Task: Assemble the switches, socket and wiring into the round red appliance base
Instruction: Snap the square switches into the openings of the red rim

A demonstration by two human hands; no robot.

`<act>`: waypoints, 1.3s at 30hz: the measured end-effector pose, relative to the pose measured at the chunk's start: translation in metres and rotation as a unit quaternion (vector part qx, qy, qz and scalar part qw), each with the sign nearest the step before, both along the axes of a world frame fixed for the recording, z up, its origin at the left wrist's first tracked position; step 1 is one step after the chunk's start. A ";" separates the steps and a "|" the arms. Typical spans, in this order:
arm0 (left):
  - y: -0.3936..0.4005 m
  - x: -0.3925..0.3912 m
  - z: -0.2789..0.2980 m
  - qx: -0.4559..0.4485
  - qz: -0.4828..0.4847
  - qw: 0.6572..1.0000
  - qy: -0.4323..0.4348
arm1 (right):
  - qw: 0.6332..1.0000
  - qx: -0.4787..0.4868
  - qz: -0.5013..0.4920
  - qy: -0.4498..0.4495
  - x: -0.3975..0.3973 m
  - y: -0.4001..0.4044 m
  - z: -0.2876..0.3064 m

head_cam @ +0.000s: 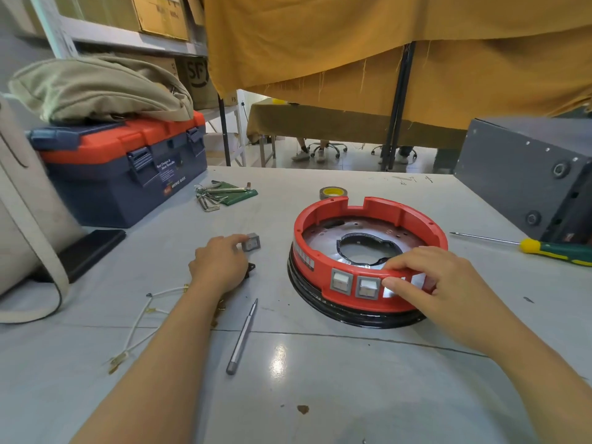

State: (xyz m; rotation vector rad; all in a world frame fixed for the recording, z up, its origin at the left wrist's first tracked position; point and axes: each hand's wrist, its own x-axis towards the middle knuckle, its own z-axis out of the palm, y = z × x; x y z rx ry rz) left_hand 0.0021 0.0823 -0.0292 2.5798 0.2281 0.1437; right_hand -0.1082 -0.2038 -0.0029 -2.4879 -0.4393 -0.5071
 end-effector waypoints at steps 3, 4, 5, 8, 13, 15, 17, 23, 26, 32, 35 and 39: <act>0.000 0.001 -0.001 0.006 0.020 1.000 -0.007 | 1.000 -0.003 0.002 0.003 0.000 0.000 0.000; 0.000 0.001 -0.002 0.000 0.026 1.000 -0.016 | 1.000 -0.003 0.003 0.002 0.000 0.000 -0.001; 0.001 0.001 -0.002 -0.012 0.033 0.999 -0.029 | 1.000 -0.003 0.004 0.001 0.000 0.000 -0.001; 0.001 -0.001 -0.001 -0.097 0.051 0.990 -0.087 | 1.000 -0.005 0.003 0.004 0.000 0.000 0.000; -0.003 -0.009 0.010 -0.260 0.033 0.946 -0.190 | 1.000 0.013 -0.008 0.006 0.001 -0.006 0.004; -0.009 -0.015 0.019 -0.342 -0.020 0.919 -0.198 | 1.000 -0.003 -0.020 0.017 0.001 -0.010 0.004; -0.017 -0.024 0.026 -0.431 -0.098 0.881 -0.170 | 0.999 -0.007 -0.028 0.025 0.001 -0.012 0.005; -0.040 -0.048 0.040 -0.476 -0.272 0.829 -0.111 | 0.998 0.028 -0.046 0.028 0.003 -0.010 0.004; -0.048 -0.059 0.043 -0.466 -0.325 0.817 -0.096 | 0.998 0.015 -0.050 0.021 0.004 -0.006 0.002; -0.056 -0.069 0.046 -0.466 -0.351 0.809 -0.068 | 0.998 -0.010 -0.060 0.000 0.005 -0.002 -0.001; -0.058 -0.070 0.045 -0.452 -0.349 0.819 -0.061 | 0.998 -0.017 -0.055 -0.001 0.004 0.002 -0.003; -0.058 -0.069 0.043 -0.437 -0.345 0.828 -0.060 | 0.999 -0.020 -0.034 -0.007 0.005 0.006 -0.005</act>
